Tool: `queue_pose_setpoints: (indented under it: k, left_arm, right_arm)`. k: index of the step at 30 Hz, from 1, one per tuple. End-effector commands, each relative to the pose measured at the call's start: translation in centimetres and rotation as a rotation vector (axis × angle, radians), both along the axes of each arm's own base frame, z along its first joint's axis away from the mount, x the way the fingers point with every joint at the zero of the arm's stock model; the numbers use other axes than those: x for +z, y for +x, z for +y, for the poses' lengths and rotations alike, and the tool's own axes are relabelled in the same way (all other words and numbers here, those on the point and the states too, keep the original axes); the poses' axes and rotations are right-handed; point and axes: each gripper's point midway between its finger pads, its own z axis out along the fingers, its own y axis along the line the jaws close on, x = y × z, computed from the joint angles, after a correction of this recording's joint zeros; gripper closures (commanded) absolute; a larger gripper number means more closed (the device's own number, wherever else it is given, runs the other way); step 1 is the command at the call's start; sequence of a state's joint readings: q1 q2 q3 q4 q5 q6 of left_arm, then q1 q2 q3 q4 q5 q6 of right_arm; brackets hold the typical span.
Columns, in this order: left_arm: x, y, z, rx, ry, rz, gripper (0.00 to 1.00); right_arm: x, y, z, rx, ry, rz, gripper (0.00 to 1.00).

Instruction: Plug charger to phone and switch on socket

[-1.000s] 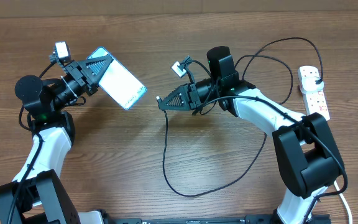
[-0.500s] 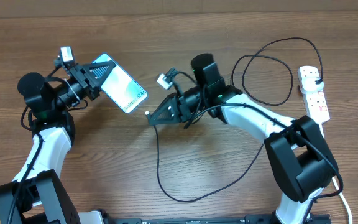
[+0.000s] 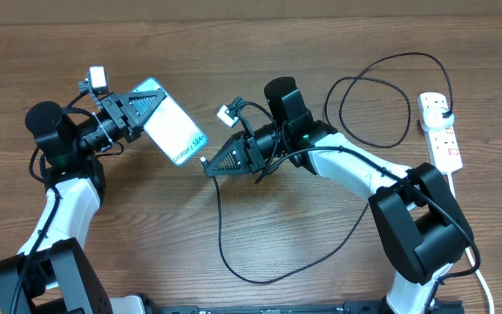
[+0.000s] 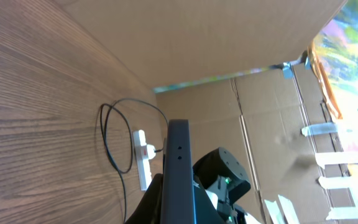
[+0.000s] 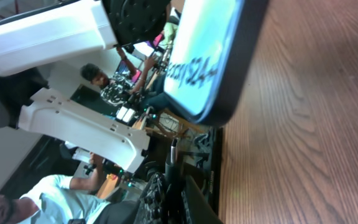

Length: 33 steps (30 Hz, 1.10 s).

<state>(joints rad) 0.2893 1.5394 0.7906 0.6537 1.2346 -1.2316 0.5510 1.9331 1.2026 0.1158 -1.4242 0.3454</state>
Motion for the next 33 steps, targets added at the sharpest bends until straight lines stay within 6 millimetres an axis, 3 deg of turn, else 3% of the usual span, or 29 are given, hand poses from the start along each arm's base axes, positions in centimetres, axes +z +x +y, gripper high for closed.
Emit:
queue_pose_setpoints:
  k: [1,14,33]
  left_arm:
    - [1.0,-0.4,-0.8,-0.049,0.018,-0.049,0.96]
    - [1.1,-0.7,-1.9,-0.084,0.035,-0.078,0.96]
    - [1.0,0.8,-0.6,0.021,0.065,-0.101,0.96]
  right_arm:
    - [1.1,0.5,0.1,-0.032,-0.004,-0.020,0.92]
    - [1.1,0.4,0.1,-0.032,-0.015,0.005,0.93]
    - [1.1,0.4,0.1,-0.032,-0.015,0.004,0.92]
